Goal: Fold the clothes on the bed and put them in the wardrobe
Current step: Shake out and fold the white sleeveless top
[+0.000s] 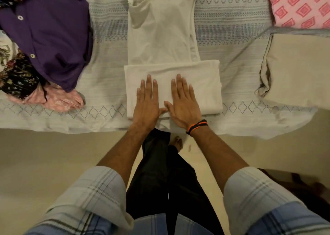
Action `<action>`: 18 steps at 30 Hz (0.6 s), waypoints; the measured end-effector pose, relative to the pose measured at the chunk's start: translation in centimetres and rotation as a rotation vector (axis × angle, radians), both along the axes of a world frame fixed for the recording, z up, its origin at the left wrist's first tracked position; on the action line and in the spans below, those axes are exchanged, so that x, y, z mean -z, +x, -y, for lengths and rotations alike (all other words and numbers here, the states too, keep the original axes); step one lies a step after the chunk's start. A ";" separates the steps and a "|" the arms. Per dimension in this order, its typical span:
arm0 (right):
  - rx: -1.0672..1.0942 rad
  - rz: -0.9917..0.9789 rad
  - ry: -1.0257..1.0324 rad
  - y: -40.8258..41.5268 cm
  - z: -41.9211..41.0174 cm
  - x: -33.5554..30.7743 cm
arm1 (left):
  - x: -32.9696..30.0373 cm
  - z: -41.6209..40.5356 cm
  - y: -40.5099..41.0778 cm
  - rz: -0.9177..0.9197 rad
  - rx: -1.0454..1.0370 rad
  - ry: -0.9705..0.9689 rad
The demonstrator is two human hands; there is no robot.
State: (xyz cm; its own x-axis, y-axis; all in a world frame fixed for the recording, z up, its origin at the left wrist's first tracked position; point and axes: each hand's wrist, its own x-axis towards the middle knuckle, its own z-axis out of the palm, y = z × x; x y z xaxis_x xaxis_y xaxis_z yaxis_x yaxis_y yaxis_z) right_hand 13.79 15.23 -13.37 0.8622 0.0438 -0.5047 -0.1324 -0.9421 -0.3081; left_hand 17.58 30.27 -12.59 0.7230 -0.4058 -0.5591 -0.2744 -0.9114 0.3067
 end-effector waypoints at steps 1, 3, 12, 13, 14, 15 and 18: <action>0.021 -0.007 -0.010 -0.8 0.1 0.3 | 0.3 -0.8 -0.8 -0.008 -0.007 -0.012; 0.070 -0.009 -0.068 -2.5 1.5 0.6 | 0.8 -3.2 -2.2 0.001 -0.001 0.012; 0.084 -0.009 -0.159 -4.7 5.4 -0.7 | -0.1 -6.7 -2.8 0.048 -0.028 0.138; 0.030 0.005 -0.150 -4.6 4.9 -1.0 | -0.3 -5.7 -2.9 0.070 0.007 0.120; -0.040 0.017 -0.133 -4.4 4.4 -1.2 | -0.4 -4.7 -3.1 0.085 0.062 0.086; -0.107 0.025 -0.116 -4.3 3.9 -1.3 | -0.3 -3.7 -3.3 0.091 0.116 0.045; -0.132 0.023 -0.121 -3.8 3.4 -0.7 | 0.2 -1.2 -3.8 0.107 0.152 0.007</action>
